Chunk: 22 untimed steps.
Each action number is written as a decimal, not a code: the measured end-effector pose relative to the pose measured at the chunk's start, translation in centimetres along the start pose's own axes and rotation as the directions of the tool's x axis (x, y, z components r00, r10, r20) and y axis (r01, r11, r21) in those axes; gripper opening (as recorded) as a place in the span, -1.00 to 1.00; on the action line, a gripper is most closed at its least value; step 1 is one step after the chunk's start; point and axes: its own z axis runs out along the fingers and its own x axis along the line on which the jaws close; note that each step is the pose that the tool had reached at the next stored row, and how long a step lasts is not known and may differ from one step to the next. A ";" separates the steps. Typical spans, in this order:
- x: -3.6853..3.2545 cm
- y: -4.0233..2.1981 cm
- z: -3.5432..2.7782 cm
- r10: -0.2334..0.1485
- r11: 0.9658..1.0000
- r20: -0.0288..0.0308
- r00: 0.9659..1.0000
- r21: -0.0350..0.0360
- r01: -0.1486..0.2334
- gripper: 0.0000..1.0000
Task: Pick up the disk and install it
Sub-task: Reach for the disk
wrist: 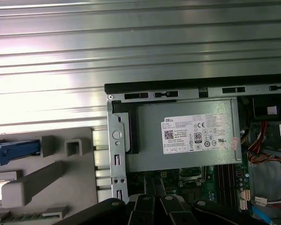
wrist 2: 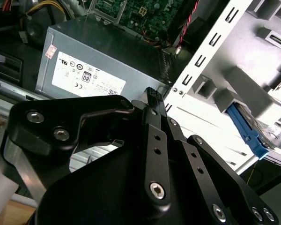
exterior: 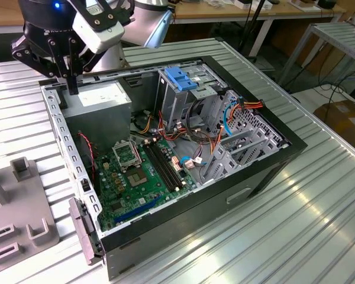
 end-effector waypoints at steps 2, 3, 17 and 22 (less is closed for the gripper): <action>0.08 -0.01 -0.01 0.000 1.000 0.000 1.000 0.000 0.000 -0.80; 0.12 -0.01 -0.01 0.000 1.000 0.000 1.000 0.000 0.000 -0.80; 0.80 -0.06 -0.02 0.000 1.000 0.000 1.000 0.000 0.000 -0.80; 1.02 -0.08 -0.03 0.000 1.000 0.000 1.000 0.000 0.000 -0.80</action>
